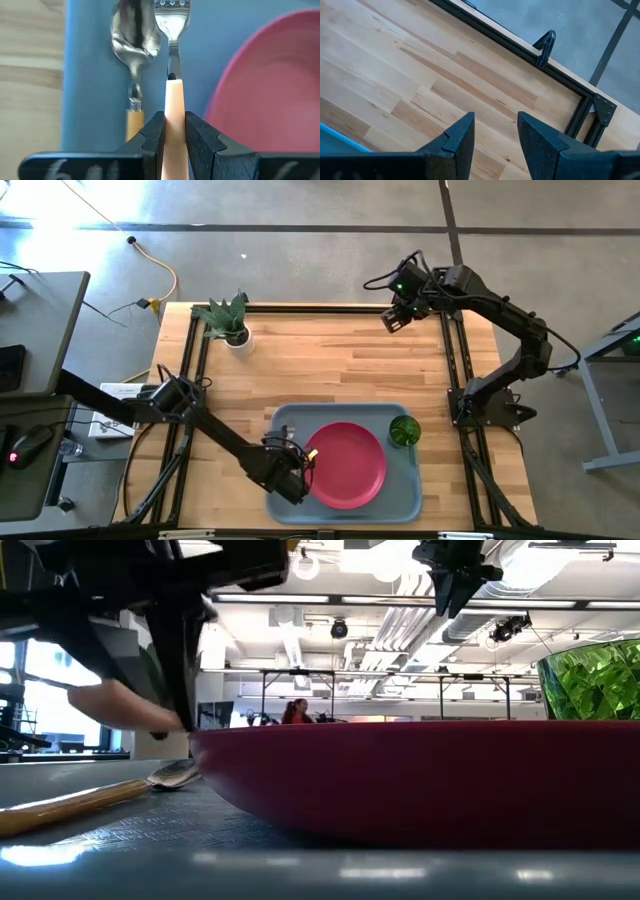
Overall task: Pick and place plate/cup/fork/spoon on tray
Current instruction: Put the yellow fork on the blue tray
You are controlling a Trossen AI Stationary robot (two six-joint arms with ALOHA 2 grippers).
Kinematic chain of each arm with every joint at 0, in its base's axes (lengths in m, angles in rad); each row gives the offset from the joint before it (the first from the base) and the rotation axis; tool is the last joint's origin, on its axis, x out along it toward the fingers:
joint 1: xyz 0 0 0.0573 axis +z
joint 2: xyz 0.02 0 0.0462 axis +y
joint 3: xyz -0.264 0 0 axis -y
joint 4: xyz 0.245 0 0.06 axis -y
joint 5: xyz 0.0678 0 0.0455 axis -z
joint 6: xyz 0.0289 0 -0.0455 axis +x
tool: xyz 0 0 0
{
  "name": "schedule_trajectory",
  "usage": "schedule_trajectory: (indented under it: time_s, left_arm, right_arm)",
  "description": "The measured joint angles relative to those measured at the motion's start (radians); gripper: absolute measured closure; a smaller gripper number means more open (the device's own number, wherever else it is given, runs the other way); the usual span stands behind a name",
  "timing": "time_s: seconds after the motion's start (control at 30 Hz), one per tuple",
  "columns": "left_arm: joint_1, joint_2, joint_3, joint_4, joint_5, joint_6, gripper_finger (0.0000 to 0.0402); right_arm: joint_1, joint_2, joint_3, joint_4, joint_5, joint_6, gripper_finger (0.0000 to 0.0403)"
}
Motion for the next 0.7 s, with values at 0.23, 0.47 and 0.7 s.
schedule_trajectory:
  time_s: [0.23, 0.47, 0.7]
  left_arm:
    - [-0.003, 0.029, 0.001, 0.056, 0.024, 0.01, 0.0348]
    - [-0.003, 0.054, 0.0, 0.089, 0.036, 0.034, 0.0348]
    - [-0.003, 0.08, 0.001, 0.106, 0.07, 0.03, 0.0348]
  right_arm:
    - [0.0, 0.0, 0.0, 0.0, -0.001, -0.002, 0.0263]
    - [0.0, 0.0, 0.0, 0.0, -0.002, -0.002, 0.0263]
    - [0.0, 0.0, 0.0, 0.0, -0.004, -0.002, 0.0263]
